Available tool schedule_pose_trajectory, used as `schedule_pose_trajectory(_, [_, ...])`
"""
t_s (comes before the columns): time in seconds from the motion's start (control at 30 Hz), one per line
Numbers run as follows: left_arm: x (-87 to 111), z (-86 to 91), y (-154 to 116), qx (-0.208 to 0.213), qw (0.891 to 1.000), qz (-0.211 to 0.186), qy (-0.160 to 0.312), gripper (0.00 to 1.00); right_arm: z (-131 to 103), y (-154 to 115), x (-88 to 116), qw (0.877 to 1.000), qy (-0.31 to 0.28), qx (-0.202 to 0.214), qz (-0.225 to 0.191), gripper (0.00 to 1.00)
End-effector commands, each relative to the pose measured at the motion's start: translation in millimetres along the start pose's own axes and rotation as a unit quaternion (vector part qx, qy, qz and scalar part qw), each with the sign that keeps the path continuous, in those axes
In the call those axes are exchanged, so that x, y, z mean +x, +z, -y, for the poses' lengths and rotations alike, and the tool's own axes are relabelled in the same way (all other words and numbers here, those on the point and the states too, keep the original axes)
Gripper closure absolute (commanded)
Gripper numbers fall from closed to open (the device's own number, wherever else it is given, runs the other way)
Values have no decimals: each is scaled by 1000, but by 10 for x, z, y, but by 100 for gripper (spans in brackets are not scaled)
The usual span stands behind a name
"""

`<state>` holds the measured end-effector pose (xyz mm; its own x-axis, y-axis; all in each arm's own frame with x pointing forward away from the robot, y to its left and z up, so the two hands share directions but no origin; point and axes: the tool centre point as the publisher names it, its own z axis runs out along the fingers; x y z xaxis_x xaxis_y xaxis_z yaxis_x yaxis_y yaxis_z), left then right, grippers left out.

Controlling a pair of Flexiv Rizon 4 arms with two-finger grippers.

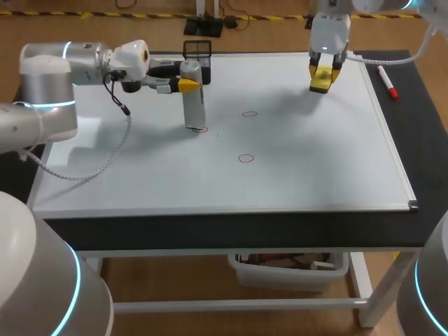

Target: Pick up the inspection probe, press it on each red-marked spot on the whiteboard one by one, put down the probe, pick up the eraser, and wipe off all the red marks.

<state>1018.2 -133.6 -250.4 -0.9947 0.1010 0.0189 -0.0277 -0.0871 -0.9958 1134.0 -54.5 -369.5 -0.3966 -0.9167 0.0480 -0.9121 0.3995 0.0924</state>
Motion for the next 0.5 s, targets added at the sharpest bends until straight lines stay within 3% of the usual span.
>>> schedule_pose_trajectory(0.03, [-83,-50,7,4,1000,-9,-3,100,-2,-25,7,1000,-1,1,-2,100])
schedule_pose_trajectory(0.5, [-89,-113,31,0,1000,-14,-10,100,-2,-25,7,1000,-1,1,-2,100])
